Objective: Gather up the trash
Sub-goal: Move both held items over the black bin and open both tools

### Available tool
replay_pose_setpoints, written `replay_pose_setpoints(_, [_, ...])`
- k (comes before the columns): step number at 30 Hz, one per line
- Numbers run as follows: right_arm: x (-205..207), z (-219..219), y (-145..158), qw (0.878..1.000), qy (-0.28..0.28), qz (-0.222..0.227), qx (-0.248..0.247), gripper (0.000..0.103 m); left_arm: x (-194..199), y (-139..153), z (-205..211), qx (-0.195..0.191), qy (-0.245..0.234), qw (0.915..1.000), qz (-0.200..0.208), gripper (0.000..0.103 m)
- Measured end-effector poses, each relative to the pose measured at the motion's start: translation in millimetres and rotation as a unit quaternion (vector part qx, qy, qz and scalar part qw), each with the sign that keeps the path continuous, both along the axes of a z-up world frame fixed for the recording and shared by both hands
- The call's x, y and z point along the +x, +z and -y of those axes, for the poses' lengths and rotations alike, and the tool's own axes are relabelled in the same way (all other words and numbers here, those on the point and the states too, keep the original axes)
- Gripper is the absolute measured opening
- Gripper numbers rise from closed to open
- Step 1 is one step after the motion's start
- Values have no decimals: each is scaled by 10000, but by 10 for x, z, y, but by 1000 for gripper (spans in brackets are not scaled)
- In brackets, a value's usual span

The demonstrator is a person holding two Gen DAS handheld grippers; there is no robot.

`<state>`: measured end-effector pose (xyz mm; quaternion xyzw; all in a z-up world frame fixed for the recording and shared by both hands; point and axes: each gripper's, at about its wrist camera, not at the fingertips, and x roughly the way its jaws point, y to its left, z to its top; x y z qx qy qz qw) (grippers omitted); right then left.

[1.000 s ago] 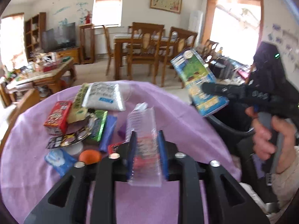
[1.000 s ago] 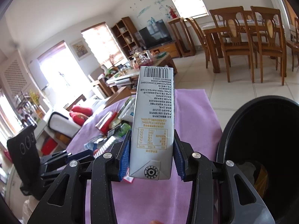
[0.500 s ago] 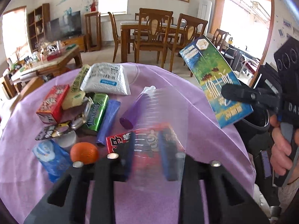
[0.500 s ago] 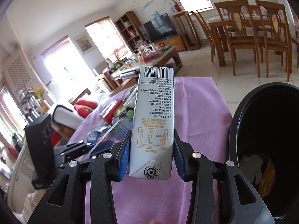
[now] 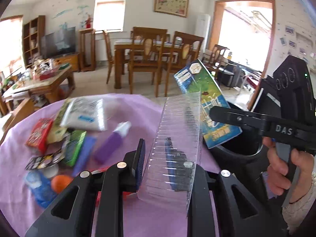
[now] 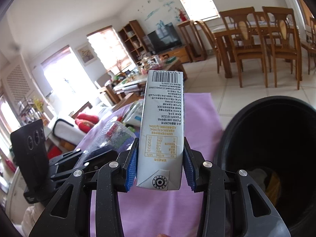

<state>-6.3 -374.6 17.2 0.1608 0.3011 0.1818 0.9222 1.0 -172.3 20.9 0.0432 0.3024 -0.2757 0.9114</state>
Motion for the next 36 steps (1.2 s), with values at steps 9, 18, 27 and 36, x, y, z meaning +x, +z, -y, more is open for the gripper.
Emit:
replay_pose_setpoints(9, [-297, 1004, -99, 9951, -985, -49, -98, 41, 29, 11, 958, -120, -646, 9978, -8, 22])
replay_pose_setpoints(18, [-441, 1605, -469, 9858, -1590, -434, -335, 41, 189, -189, 1583, -55, -701, 9974, -183, 22])
replay_pose_setpoints(27, [-393, 1696, -750, 9841, -1618, -680, -275, 41, 336, -374, 1753, 146, -577, 9973, -425, 22])
replay_pose_setpoints(36, [-305, 1716, -822, 9829, -1648, -788, -223, 41, 363, -461, 1868, 411, -485, 9960, -628, 22])
